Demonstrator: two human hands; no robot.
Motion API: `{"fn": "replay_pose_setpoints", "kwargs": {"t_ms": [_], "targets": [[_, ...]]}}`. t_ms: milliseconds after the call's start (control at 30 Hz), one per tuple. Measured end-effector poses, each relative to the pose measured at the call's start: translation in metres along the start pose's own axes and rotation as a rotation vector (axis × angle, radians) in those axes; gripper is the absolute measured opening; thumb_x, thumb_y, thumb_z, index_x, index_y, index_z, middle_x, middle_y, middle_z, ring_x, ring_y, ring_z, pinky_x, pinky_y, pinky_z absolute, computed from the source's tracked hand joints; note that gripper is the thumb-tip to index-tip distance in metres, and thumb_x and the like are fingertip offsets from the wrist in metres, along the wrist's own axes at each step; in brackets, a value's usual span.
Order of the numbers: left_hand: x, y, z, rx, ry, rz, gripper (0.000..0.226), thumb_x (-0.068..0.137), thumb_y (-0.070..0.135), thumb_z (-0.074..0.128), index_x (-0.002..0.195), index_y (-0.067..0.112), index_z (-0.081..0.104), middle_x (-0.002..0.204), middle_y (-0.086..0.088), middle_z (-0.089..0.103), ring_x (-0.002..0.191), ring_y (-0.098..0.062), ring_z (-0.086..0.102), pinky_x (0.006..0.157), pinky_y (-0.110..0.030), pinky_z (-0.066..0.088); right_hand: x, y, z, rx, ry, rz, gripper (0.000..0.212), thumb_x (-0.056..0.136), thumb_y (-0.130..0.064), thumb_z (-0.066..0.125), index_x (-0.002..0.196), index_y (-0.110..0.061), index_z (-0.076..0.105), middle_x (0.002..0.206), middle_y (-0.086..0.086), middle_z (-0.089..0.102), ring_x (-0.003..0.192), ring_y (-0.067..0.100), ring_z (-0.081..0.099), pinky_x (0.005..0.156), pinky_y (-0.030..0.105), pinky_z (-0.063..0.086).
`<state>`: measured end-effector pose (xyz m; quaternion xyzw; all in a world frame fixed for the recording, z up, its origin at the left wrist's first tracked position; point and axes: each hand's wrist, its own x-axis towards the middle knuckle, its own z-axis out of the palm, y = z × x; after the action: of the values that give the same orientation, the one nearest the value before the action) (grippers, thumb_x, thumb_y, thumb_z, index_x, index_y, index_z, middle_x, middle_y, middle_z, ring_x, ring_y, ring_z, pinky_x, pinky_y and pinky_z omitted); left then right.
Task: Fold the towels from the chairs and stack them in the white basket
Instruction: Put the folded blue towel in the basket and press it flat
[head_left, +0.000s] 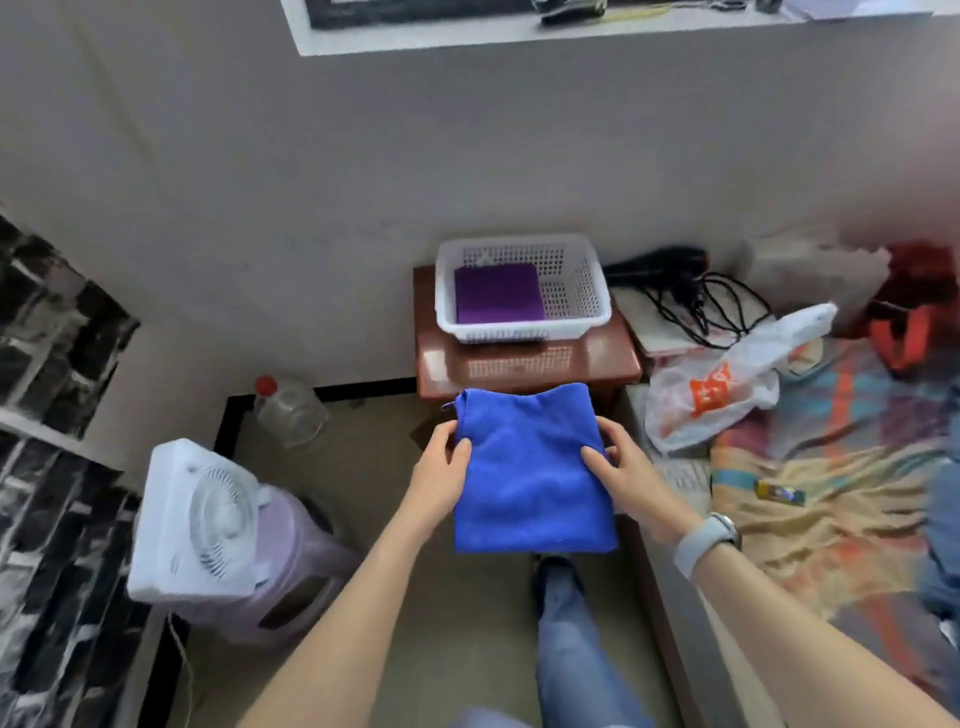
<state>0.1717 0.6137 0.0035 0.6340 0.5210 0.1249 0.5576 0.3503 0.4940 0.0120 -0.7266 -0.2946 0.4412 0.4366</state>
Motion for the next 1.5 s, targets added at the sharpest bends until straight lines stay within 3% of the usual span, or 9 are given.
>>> {"fn": "replay_pose_setpoints", "kwargs": {"t_ms": [167,367,467,667,833,967,1100,1200,1500], "targets": [[0.126,0.062,0.012,-0.004,0.064,-0.035,0.033,0.096,0.024,0.038,0.129,0.021,0.041,0.126,0.000,0.054,0.113,-0.017,0.051,0.099,-0.035,0.041,0.135,-0.043,-0.041,0.026,-0.050,-0.035,0.032,0.094,-0.017,0.045,0.120,-0.033,0.037,0.106,-0.010,0.056,0.094,0.002,0.057,0.080,0.026,0.048],[0.248,0.114,0.006,0.034,0.144,-0.064,0.036,0.097,0.028,0.036,0.132,0.023,0.039,0.131,-0.003,0.052,0.117,-0.022,0.051,0.101,-0.039,0.041,0.265,-0.081,-0.059,0.032,-0.077,-0.035,0.038,0.095,-0.016,0.043,0.131,-0.024,0.035,0.122,-0.007,0.049,0.112,0.011,0.052,0.097,0.030,0.043],[0.301,0.124,-0.001,0.034,0.186,-0.076,0.035,0.097,0.027,0.035,0.131,0.023,0.039,0.127,-0.003,0.054,0.110,-0.022,0.053,0.092,-0.034,0.041,0.317,-0.091,-0.055,0.062,-0.079,-0.029,0.039,0.095,-0.015,0.043,0.133,-0.021,0.035,0.114,-0.014,0.050,0.105,0.005,0.053,0.089,0.022,0.043],[0.372,0.112,0.004,0.084,0.196,-0.159,0.039,0.099,0.023,0.029,0.138,0.022,0.032,0.109,0.006,0.046,0.073,-0.002,0.045,0.060,-0.018,0.036,0.400,-0.063,-0.033,0.042,-0.107,0.014,0.044,0.096,-0.013,0.040,0.138,-0.019,0.029,0.131,-0.004,0.043,0.124,0.015,0.044,0.106,0.034,0.037],[0.384,0.099,0.010,0.286,0.206,-0.235,0.044,0.096,0.013,0.032,0.140,0.014,0.027,0.134,-0.010,0.046,0.104,-0.021,0.049,0.077,-0.026,0.036,0.426,-0.025,-0.013,-0.013,-0.125,0.142,0.049,0.096,-0.015,0.040,0.142,-0.019,0.025,0.142,0.001,0.040,0.130,0.019,0.040,0.107,0.029,0.032],[0.368,0.086,0.032,0.574,0.240,0.062,0.047,0.094,0.010,0.037,0.140,0.008,0.030,0.149,-0.012,0.029,0.138,-0.028,0.028,0.110,-0.037,0.029,0.419,-0.019,-0.006,-0.186,-0.006,0.065,0.058,0.094,-0.019,0.044,0.146,-0.017,0.018,0.150,0.002,0.029,0.135,0.013,0.030,0.114,0.032,0.024],[0.383,0.058,0.049,0.960,0.044,0.177,0.054,0.087,0.030,0.029,0.134,0.007,0.041,0.140,-0.021,0.043,0.131,-0.041,0.037,0.101,-0.055,0.036,0.406,-0.015,0.004,-0.849,0.119,-0.215,0.058,0.086,-0.013,0.048,0.141,-0.014,0.029,0.140,0.020,0.040,0.126,0.034,0.042,0.102,0.049,0.040],[0.405,0.042,0.048,1.112,0.032,0.194,0.059,0.087,0.040,0.027,0.139,0.011,0.035,0.144,-0.022,0.036,0.133,-0.041,0.032,0.103,-0.054,0.029,0.420,-0.006,0.007,-1.150,0.018,-0.416,0.053,0.082,-0.019,0.038,0.134,-0.010,0.040,0.139,0.020,0.044,0.129,0.035,0.044,0.103,0.054,0.032],[0.427,0.024,0.048,1.105,0.101,0.242,0.065,0.088,0.049,0.028,0.144,0.022,0.013,0.151,-0.011,0.010,0.140,-0.034,0.012,0.112,-0.044,0.005,0.447,0.012,0.009,-1.168,-0.135,-0.226,0.058,0.090,-0.046,0.026,0.144,-0.025,0.023,0.153,0.014,0.013,0.139,0.026,0.008,0.105,0.059,0.026]]}}
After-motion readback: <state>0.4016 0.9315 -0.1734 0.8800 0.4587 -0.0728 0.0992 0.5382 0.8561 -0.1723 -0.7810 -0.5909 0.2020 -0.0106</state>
